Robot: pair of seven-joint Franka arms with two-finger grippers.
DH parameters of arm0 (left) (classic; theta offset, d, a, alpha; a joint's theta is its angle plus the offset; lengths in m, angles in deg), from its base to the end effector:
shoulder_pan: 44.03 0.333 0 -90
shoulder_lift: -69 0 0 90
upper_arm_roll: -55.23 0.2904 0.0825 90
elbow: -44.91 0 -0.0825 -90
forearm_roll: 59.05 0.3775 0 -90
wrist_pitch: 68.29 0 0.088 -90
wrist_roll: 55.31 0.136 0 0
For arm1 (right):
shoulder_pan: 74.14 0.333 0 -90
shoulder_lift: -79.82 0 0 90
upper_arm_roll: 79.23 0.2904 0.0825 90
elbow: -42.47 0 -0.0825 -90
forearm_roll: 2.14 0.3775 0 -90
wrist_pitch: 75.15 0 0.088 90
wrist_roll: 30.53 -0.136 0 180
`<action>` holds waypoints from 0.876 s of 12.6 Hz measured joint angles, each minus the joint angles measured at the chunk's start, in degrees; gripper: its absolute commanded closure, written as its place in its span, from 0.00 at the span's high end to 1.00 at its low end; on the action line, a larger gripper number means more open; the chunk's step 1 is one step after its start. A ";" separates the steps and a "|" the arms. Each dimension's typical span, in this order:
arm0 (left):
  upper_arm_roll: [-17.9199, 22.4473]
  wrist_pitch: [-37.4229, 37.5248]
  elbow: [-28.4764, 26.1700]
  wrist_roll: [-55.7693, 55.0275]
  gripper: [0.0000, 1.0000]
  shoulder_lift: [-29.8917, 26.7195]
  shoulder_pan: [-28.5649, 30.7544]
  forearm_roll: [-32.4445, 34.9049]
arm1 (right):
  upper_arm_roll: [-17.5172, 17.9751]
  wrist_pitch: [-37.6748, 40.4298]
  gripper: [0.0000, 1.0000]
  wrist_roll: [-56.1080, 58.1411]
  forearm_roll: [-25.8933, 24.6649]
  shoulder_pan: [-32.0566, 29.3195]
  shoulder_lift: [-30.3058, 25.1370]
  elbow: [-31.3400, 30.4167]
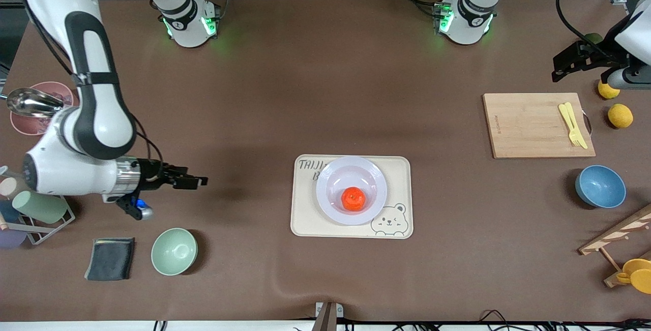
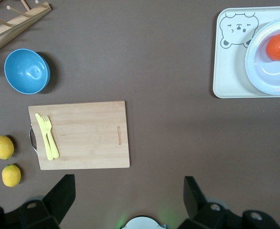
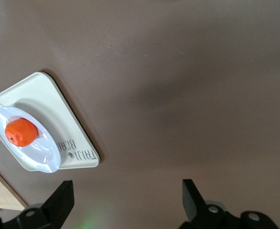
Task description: Place orange and plate with both arms
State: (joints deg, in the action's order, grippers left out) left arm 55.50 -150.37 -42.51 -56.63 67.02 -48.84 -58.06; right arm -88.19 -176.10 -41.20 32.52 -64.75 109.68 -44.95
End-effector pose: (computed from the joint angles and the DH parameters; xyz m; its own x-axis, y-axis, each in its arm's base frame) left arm 0.5206 -0.0388 0.5974 0.9969 -0.0537 -0.0582 -0.0548 -0.9983 -0.0184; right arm 0.6432 0.0825 0.3056 0.8894 -0.2635 -0.3735 -0.4055 -0.8318 -0.3789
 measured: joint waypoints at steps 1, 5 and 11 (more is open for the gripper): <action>-0.03 0.00 0.00 0.00 1.00 0.00 0.00 0.00 | 0.02 1.90 1.00 0.06 -1.96 -1.17 -0.21 1.78; -0.14 0.00 0.07 0.00 1.00 0.00 -0.03 0.00 | 0.16 3.63 1.00 4.49 -12.67 -4.11 -4.35 4.59; -0.14 0.00 0.15 0.00 1.00 0.00 -0.03 0.00 | 1.23 12.43 1.00 11.29 -23.56 -8.96 -16.24 4.94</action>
State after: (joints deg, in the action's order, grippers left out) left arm 55.36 -150.37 -42.36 -56.63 67.02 -48.87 -58.07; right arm -86.96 -163.67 -29.91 8.97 -73.70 93.45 -40.01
